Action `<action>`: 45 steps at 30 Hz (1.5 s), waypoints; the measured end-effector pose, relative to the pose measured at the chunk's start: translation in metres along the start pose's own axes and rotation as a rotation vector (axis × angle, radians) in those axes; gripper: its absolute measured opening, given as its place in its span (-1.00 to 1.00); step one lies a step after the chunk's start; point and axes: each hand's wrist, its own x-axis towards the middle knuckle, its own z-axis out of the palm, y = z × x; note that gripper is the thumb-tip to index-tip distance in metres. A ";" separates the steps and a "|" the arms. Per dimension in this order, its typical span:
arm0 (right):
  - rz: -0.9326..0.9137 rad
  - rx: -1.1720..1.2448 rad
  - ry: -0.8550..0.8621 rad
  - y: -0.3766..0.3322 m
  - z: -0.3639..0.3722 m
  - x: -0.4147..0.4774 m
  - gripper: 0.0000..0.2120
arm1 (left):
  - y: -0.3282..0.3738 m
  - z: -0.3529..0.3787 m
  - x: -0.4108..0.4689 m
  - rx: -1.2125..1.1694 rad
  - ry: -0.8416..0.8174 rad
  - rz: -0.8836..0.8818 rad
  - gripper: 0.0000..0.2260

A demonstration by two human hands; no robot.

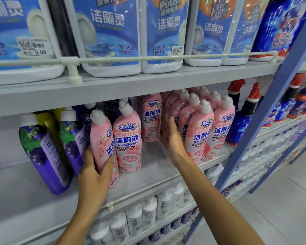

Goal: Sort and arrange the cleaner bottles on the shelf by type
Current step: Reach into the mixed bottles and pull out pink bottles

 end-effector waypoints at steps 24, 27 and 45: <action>-0.163 -0.272 -0.172 0.010 0.037 -0.040 -0.59 | 0.007 0.013 -0.002 -0.153 -0.084 0.014 -0.60; -0.161 -0.290 -0.158 0.004 0.013 -0.045 -0.59 | 0.010 0.026 0.000 -0.171 -0.163 0.008 -0.54; -0.380 -0.399 0.185 0.007 -0.029 -0.089 -0.56 | 0.038 0.104 0.074 0.046 -0.367 0.043 -0.76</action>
